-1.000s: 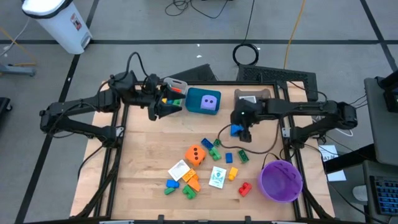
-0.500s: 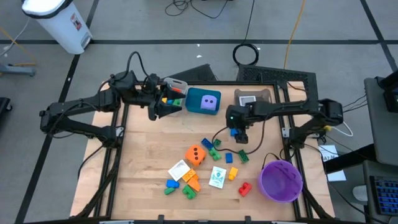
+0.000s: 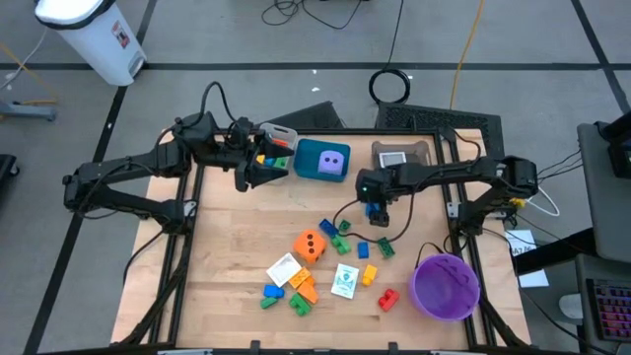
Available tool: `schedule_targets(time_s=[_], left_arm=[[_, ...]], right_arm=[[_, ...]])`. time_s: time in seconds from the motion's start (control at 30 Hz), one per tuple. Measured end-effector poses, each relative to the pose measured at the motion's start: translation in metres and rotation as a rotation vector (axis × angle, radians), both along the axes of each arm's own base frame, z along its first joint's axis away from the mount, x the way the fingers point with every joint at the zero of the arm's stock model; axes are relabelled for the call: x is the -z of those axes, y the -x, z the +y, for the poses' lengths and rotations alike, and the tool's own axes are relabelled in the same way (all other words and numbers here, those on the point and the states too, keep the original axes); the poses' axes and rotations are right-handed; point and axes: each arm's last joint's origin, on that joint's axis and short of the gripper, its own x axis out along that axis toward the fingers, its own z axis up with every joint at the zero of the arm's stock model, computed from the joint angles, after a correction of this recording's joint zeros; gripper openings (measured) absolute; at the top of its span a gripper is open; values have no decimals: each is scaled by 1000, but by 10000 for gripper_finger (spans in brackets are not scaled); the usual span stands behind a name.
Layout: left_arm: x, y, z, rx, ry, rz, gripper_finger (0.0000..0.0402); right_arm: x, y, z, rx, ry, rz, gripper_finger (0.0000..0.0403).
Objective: Pick & Place Toys
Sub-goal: Put the blue game piece into the gray bin
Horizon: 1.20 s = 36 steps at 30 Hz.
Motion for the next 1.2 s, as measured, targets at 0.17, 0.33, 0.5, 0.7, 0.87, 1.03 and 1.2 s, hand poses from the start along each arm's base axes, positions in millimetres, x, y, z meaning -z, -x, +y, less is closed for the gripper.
schedule_targets(time_s=[0.17, 0.33, 0.5, 0.7, 0.87, 1.03, 1.2], left_arm=[[0, 0, 0, 0, -6, -1, 397], [0, 0, 0, 0, -10, -1, 397], [1, 0, 1, -4, -8, 8, 397], [3, 0, 1, -4, -3, 25, 397], [3, 0, 1, -4, -1, 28, 397], [3, 0, 1, -4, -1, 29, 397], [3, 0, 1, -4, -1, 28, 397]], right_arm=[[9, 5, 1, -1, -5, 16, 357], [17, 8, 2, 6, -8, 22, 357], [19, 6, 1, 3, 0, -18, 357], [25, 9, 2, -7, -23, -29, 357], [29, 11, 0, 9, -26, -21, 356], [28, 11, -3, 20, -25, -31, 333], [27, 8, -4, 14, -15, -62, 302]])
